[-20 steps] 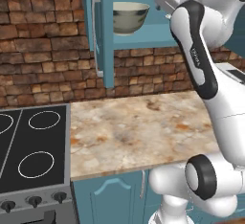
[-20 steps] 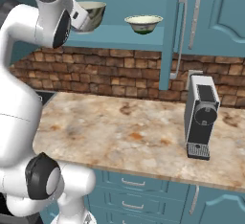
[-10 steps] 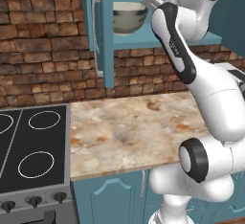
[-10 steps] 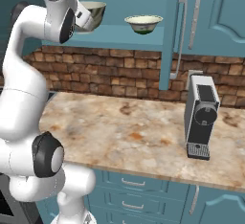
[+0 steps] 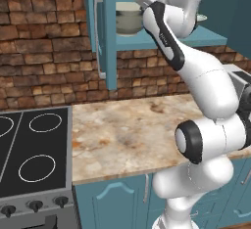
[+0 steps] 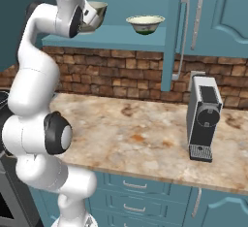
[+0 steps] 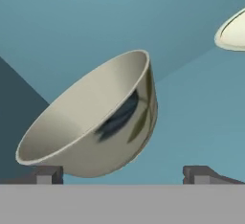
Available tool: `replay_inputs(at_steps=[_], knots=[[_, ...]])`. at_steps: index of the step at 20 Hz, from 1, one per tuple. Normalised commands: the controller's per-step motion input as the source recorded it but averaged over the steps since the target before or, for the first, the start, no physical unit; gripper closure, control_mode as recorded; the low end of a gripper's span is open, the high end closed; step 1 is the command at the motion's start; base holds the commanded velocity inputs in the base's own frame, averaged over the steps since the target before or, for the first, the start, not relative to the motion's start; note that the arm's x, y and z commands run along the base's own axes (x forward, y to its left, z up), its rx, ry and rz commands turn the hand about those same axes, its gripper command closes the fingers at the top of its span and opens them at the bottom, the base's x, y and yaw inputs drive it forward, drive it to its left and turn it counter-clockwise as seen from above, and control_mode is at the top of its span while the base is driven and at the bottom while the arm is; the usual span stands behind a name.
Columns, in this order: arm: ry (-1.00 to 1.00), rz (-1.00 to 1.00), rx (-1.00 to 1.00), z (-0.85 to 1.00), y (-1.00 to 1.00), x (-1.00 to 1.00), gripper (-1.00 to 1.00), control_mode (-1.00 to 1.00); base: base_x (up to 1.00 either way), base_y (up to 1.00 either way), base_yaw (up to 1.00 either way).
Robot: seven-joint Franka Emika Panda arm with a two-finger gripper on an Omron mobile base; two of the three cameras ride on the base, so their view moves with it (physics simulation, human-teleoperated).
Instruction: Take the smaller bowl and place it next to the appetizer plate on the dining counter , and place the larger bowl next to the plate with cooked food.
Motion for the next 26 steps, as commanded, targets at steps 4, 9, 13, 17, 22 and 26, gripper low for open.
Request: replay_inputs(at_steps=[4, 9, 13, 17, 22, 26], knots=[[0.03, -0.04, 0.00, 0.00, 0.13, 0.56, -1.00, -1.00, 0.00, 0.00, 0.00], [0.03, -0.06, -0.04, -0.16, 0.09, 0.42, -1.00, -1.00, 0.00, 0.00, 0.00], [0.02, -0.06, -0.04, -0.15, 0.16, 0.41, -1.00, -1.00, 0.00, 0.00, 0.00], [0.03, -0.08, -0.05, -0.32, 0.06, 0.35, 1.00, -1.00, 0.00, 0.00, 0.00], [-0.02, -0.02, 0.00, -0.04, 0.00, 0.01, 1.00, -1.00, 0.00, 0.00, 0.00], [0.02, -0.15, 0.00, -0.38, -0.57, -0.72, 1.00, -1.00, 0.00, 0.00, 0.00]])
